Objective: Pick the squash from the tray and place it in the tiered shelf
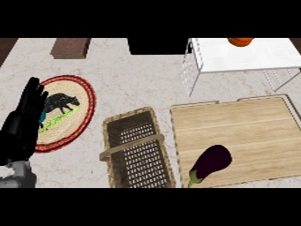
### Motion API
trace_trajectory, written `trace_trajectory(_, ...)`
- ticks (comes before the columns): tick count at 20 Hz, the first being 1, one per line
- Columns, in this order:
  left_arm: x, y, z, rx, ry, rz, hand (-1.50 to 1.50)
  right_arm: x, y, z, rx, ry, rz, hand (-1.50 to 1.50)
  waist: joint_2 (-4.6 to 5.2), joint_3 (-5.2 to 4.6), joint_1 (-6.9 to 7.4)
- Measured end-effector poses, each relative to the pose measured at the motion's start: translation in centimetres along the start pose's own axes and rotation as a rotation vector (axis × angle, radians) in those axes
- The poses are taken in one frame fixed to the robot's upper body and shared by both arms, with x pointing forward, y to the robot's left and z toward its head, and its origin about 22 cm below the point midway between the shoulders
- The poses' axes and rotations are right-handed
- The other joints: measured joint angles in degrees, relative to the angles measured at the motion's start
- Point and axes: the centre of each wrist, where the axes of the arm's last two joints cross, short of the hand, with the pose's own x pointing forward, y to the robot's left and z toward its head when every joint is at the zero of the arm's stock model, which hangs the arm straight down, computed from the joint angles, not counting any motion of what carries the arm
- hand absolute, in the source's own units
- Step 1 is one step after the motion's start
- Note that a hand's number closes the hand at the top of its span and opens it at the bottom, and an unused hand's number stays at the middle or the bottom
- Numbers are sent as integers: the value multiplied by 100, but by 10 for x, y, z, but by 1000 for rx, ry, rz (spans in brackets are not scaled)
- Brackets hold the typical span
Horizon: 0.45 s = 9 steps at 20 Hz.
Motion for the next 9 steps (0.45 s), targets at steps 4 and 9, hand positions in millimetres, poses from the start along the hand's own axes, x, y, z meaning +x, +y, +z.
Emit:
trace_trajectory(4,-4,-5,2,0,2,1,0,-18,-42,10,22,2,-12,-150,3,2,1)
trace_trajectory(9,-4,-6,-2,-6,-2,5,0,-32,-83,20,45,-9,-24,-150,16,2,37)
